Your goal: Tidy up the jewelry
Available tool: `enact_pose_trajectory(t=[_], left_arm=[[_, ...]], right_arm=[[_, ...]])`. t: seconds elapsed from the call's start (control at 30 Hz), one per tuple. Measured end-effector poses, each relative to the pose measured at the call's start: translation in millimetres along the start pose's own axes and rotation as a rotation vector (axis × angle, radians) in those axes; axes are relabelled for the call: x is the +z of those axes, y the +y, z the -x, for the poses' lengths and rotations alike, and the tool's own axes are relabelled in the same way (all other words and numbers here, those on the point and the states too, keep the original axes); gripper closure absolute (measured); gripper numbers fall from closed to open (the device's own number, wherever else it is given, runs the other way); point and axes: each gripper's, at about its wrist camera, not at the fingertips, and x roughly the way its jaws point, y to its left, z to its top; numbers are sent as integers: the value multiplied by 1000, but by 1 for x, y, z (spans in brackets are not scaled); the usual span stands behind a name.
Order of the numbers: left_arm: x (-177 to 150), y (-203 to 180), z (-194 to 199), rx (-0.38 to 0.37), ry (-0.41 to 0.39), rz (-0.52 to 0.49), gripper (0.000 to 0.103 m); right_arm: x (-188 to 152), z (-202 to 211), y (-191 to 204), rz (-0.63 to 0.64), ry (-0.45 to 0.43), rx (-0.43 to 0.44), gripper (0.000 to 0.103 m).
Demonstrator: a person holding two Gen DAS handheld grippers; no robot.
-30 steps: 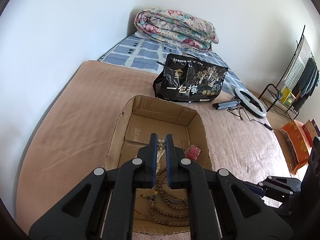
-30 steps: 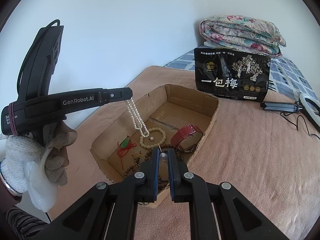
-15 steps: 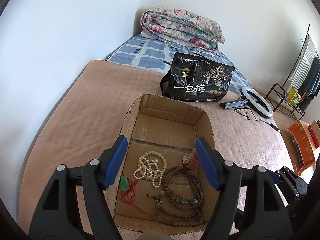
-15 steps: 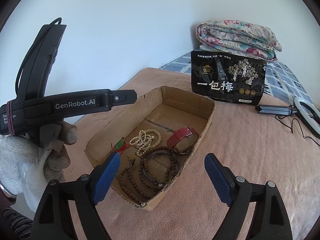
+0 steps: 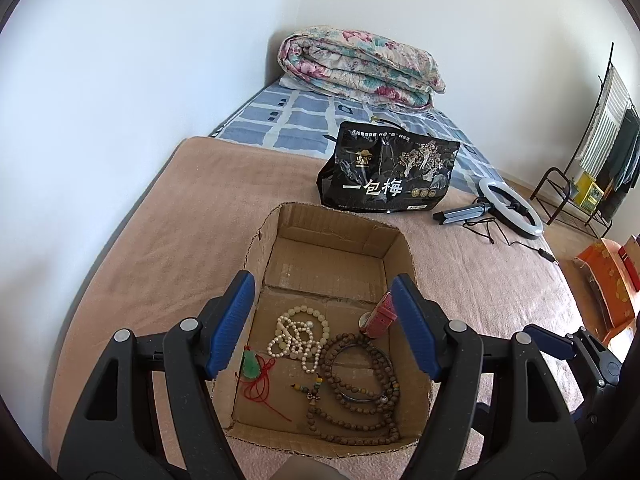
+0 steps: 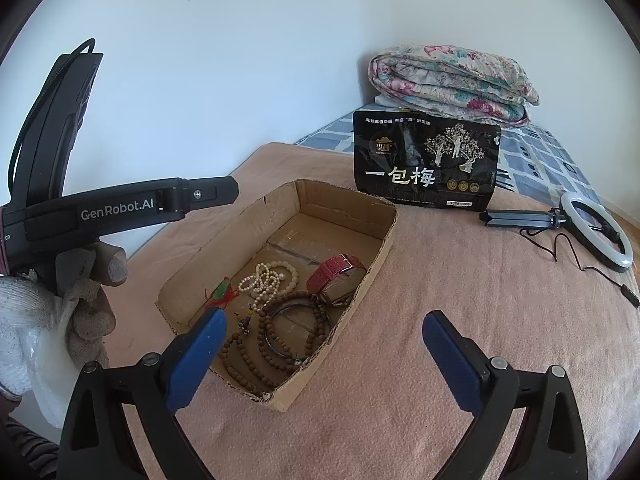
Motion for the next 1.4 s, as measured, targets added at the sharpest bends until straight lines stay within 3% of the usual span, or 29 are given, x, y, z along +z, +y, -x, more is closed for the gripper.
enact_pose_trajectory(t=[0.37,0.43,0.5,0.73,0.87,0.93,1.1,1.4], left_arm=[[7,-25,57,17,-97,-72,30],[6,-29,69,12,-106,-74,26],[4,-31,82,18,-122,-77,21],[-18,-51,130,64,-166,-158,21],[-31,-56,151,34,-158,-135,18],[-38,-59,159,35,-160,-139,9],[-52,-68,174,53,-174,-167,0],[-68,-70,168,93,-120,-134,0]], right_arm=[[3,44,-11,-7,-27,-43,0],[2,53,-15,-4,-29,-53,0],[1,63,-20,-1,-32,-72,0],[-7,98,-37,-18,-45,-102,0],[-13,116,-39,-13,-58,-119,0],[-16,124,-38,-12,-64,-123,0],[-24,142,-32,7,-94,-146,0],[-36,144,-36,-44,-104,-153,0]])
